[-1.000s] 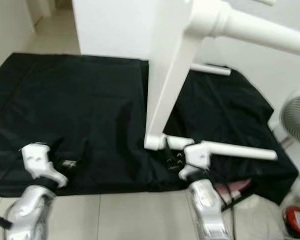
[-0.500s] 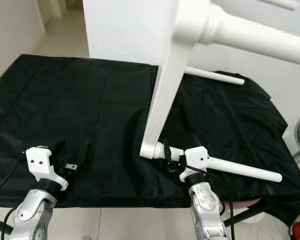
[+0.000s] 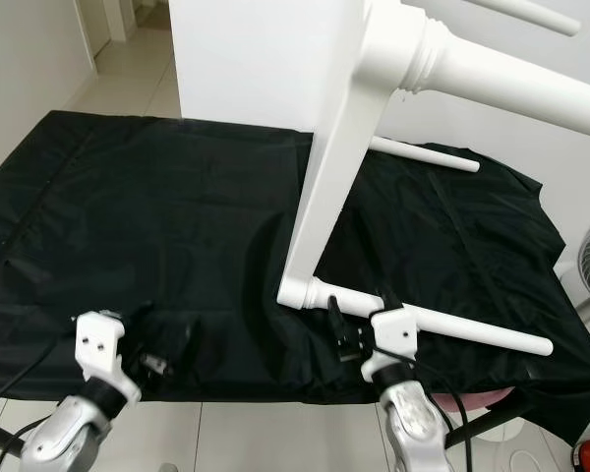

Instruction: Building children table

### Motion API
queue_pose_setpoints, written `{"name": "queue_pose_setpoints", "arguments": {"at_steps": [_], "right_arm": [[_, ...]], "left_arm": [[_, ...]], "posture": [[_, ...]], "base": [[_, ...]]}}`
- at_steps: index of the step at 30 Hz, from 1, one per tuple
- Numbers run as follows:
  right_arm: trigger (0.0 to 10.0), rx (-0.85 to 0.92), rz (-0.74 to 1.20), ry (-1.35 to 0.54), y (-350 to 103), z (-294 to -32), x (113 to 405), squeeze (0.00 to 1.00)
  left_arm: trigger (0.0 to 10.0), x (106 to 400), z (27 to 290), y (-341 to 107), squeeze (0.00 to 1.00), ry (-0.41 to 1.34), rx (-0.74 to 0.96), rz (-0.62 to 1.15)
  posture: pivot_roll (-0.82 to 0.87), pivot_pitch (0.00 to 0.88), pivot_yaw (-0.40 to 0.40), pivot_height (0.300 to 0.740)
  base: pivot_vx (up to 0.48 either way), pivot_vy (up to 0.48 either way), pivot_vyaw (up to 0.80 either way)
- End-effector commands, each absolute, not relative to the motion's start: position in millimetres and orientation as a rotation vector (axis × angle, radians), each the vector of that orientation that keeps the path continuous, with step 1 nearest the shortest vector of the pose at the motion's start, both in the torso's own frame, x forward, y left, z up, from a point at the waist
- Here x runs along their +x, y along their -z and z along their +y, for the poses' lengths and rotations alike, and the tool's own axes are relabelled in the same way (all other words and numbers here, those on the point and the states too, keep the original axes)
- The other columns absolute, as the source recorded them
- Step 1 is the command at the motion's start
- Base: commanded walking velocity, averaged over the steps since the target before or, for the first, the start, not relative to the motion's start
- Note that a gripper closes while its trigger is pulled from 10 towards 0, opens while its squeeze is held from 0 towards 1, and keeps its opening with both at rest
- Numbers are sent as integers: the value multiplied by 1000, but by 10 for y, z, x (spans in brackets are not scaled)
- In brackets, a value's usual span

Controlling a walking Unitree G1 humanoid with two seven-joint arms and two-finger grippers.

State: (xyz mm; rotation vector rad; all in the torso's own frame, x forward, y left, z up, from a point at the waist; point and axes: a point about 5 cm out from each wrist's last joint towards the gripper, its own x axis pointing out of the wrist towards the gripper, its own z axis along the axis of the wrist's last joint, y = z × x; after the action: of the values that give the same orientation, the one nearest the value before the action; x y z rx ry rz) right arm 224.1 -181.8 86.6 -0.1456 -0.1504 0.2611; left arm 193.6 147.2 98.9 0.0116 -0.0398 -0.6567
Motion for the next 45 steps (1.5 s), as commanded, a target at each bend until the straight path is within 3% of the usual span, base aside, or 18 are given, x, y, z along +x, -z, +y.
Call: {"name": "queue_pose_setpoints", "arguments": {"at_steps": [1, 2, 3, 4, 10, 11, 12, 24, 37, 45], "right_arm": [[10000, -137, -156, -291, -895, -1810, 2246, 129], [10000, -135, -154, -322, -906, -1808, 2247, 749], [10000, -135, -154, -322, -906, -1808, 2247, 749], [10000, -140, -157, -349, -922, -1801, 2256, 1000], [10000, -134, -171, -469, -989, -1664, 2326, 1000], [10000, -124, -168, -489, -995, -1624, 2340, 373], [10000, -116, -167, -507, -998, -1589, 2350, 0], [10000, -38, -173, -549, -1001, -1366, 2457, 0], [10000, 115, -196, -388, -1020, -1088, 2632, 0], [10000, 114, -203, -357, -1011, -942, 2690, 0]], "left_arm": [[10000, 1920, 1423, -1035, 0, 716, 15, -62], [10000, 1923, 1436, -1051, 0, 725, 30, -64], [10000, 1923, 1436, -1051, 0, 725, 30, -64], [10000, 1921, 1439, -1081, 0, 744, 45, -71], [10000, 1916, 1402, -1180, 0, 821, 101, -97], [10000, 1918, 1391, -1194, 0, 826, 100, -98], [10000, 1917, 1378, -1205, 0, 832, 96, -100], [10000, 1963, 1328, -1282, 0, 858, 102, -132], [10000, 1933, 1335, -1370, 0, 847, 106, -142], [10000, 1932, 1356, -1401, 0, 842, 115, -143]], "posture": [[29, 15, -62, 740], [30, 17, -61, 740], [30, 17, -61, 740], [31, 20, -61, 740], [45, 27, -63, 740], [45, 29, -62, 740], [45, 29, -59, 740], [60, 35, -57, 740], [106, 66, -39, 740], [125, 75, -27, 740]], "base": [[0, 0, 0], [0, 0, 0], [0, 0, 0], [0, 0, 0], [0, 0, 0], [0, 0, 0], [0, 0, 0], [0, 0, 0], [0, 0, 0], [0, 0, 0]]}}
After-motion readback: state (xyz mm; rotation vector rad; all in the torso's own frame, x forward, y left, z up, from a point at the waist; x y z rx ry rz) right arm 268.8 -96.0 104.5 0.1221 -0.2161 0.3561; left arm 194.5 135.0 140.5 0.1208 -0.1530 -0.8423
